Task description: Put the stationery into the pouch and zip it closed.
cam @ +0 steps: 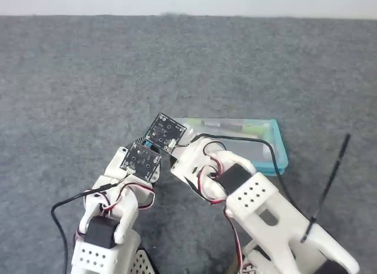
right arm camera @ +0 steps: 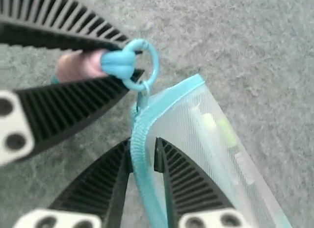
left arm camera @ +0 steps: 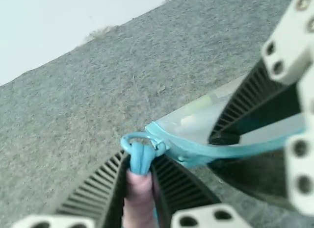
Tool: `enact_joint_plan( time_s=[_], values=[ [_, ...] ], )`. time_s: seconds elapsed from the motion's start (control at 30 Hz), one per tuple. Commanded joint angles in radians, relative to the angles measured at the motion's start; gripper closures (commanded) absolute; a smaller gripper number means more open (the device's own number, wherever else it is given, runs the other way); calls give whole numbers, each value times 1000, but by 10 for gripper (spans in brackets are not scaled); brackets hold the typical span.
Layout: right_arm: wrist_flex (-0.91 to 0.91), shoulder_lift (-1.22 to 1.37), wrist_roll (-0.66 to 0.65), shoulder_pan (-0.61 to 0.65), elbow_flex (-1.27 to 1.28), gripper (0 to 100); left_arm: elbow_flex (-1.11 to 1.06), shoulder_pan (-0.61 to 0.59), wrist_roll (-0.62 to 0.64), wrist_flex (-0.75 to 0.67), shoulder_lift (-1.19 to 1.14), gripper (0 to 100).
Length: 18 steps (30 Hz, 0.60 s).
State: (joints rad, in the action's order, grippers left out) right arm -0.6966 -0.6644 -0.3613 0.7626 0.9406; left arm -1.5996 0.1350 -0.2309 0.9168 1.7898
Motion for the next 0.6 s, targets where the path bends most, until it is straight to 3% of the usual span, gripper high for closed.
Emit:
enact_joint_plan(
  time_s=[0.0, 0.57],
  values=[
    [-116, -157, -14, -1, -35, 992, 28, 2, -3, 0, -8, 990],
    [-446, -702, -57, 7, 46, 992, 30, -44, 28, -5, -8, 990]
  ],
)
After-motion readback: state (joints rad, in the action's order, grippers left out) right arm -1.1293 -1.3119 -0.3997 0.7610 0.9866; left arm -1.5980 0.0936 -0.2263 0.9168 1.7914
